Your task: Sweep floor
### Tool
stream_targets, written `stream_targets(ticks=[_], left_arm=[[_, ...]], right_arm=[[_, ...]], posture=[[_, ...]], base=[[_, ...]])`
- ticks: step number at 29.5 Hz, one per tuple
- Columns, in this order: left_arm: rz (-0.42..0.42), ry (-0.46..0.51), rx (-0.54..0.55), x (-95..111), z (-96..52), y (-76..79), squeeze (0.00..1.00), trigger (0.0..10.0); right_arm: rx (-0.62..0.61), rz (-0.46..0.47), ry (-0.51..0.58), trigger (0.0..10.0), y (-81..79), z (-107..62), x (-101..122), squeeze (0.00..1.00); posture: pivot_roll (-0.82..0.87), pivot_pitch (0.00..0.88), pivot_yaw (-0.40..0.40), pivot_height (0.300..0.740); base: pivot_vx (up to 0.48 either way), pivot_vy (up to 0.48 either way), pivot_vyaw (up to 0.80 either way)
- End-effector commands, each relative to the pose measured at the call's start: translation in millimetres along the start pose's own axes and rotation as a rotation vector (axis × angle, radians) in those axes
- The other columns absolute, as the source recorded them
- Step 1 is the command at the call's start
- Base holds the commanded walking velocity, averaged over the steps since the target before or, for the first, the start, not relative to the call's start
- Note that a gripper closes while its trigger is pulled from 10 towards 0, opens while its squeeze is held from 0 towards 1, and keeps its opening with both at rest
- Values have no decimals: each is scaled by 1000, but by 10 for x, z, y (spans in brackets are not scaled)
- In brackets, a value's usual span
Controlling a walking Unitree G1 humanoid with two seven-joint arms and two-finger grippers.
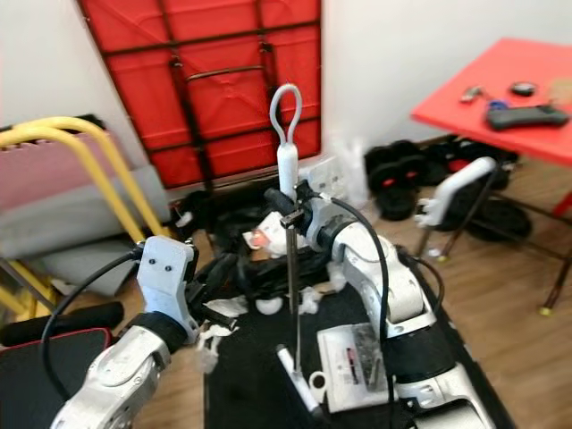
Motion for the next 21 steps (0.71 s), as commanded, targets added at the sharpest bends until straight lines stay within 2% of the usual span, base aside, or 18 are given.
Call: stream_targets(ticks=[1, 10, 12, 14, 21], left_arm=[[-8, -11, 27, -50, 18, -56, 0, 10000], [-32, -19, 1, -75, -17, -6, 0, 10000], [-42, -23, -16, -84, -39, 24, 0, 10000], [-56, -30, -76, -97, -102, 122, 0, 10000], [-60, -26, -128, -58, -188, 192, 0, 10000]], right_arm=[[68, 14, 79, 10000, -119, -7, 129, 0], [38, 22, 111, 10000, -81, -1, 151, 0], [17, 34, 127, 10000, -51, 0, 152, 0], [-18, 88, 148, 10000, 24, -8, 135, 0], [-45, 131, 159, 10000, 79, -41, 125, 0]], posture=[[-72, 10, 9, 740], [-70, 14, 6, 740], [-70, 21, 5, 740], [-68, 46, 6, 740], [-62, 100, 16, 740]], base=[[0, 0, 0], [0, 0, 0], [0, 0, 0], [0, 0, 0], [0, 0, 0]])
Point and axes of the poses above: a point about 5 cm out from each wrist's last joint towards the gripper, its own z axis pointing out of the wrist towards the gripper, its own x axis along the axis of the wrist's last joint, y = z × x, the point moved 1 cm from there along z, pointing out of the wrist towards the gripper, and after that the axes turned 14 degrees about z, right-handed, at the moved point
